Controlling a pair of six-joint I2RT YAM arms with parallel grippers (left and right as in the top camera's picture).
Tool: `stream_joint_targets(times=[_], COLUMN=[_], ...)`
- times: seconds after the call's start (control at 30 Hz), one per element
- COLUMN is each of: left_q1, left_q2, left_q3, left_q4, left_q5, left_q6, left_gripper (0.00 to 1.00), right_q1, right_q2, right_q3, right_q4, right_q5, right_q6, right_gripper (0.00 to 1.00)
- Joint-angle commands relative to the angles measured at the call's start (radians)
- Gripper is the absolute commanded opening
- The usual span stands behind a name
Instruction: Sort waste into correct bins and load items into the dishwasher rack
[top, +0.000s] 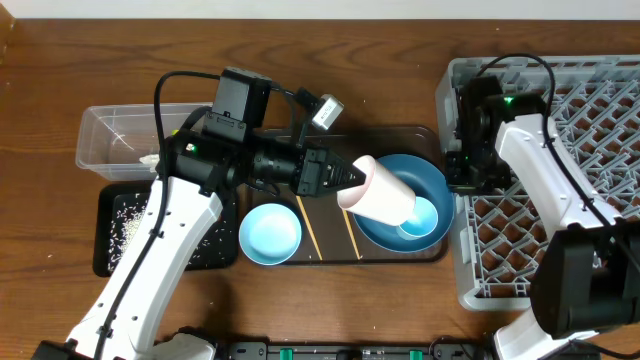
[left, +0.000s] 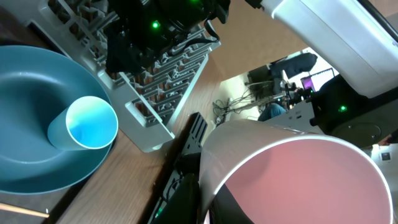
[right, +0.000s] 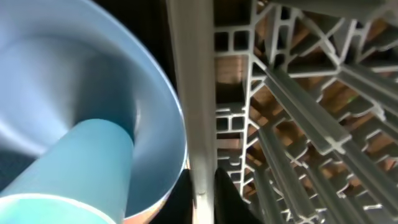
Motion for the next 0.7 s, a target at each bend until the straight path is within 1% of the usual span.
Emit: stream_joint_targets(times=[0.0, 0.33, 0.4, 0.6, 0.67], left_q1=[0.003, 0.003, 0.003, 0.003, 0.003], left_q2=[0.007, 0.007, 0.007, 0.007, 0.007], left_q3=[-0.004, -0.004, -0.004, -0.004, -0.004], left_q4=[-0.002, -0.002, -0.002, -0.001, -0.001], left_q5=[0.014, 0.014, 0.014, 0.014, 0.014], left_q6=[0.017, 0.017, 0.017, 0.017, 0.017], left_gripper=[0.10, 0.10, 0.10, 0.10, 0.10], right_q1=[0.005, 0.006, 0.005, 0.005, 0.005], right_q2=[-0.008, -0.008, -0.008, -0.008, -0.008], right_q3=[-0.019, -0.019, -0.019, -0.019, -0.019], right_q4=[0.002, -0.063, -0.064, -0.039, -0.040], right_q5=[0.005, 0.005, 0.006, 0.004, 0.005], right_q6=[0.018, 0.069, 0.069, 0.074, 0.095], right_gripper=[0.01, 0.01, 0.01, 0.05, 0.04])
